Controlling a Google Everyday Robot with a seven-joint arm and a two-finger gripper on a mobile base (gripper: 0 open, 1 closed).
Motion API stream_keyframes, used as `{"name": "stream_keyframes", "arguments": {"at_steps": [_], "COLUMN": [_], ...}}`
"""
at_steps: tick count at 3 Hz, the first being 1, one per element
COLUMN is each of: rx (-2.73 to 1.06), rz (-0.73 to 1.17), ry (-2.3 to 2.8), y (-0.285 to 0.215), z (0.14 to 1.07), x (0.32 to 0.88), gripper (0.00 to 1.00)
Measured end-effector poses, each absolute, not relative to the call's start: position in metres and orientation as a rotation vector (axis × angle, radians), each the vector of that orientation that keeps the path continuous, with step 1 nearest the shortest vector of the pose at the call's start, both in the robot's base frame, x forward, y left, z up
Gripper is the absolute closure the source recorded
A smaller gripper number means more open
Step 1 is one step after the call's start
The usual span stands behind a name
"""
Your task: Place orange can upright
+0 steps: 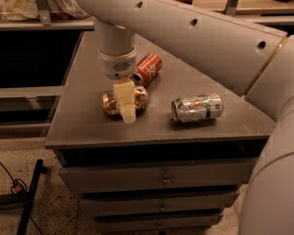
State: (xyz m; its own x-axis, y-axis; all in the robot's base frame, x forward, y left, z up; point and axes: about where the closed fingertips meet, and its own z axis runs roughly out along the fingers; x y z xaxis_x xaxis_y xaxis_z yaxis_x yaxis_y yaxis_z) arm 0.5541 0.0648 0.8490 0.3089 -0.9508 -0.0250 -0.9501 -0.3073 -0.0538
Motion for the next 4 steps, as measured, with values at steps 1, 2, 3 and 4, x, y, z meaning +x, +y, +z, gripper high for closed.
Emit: {"name": "stream_keyframes", "arguments": {"at_steps": [1, 2, 3, 4], "rx": [-2.488, -2.473, -2.46, -2.435], "rz": [0.032, 0.092, 0.128, 0.17], "ry": [1.84, 1.888, 1.895, 1.859], "y": [0.058, 0.058, 0.071, 0.083], "z": [0.835, 0.823, 0.84, 0.878], "x": [0.548, 0.533, 0.509, 0.496], "gripper": [0.18, 0.4, 0.64, 0.87]}}
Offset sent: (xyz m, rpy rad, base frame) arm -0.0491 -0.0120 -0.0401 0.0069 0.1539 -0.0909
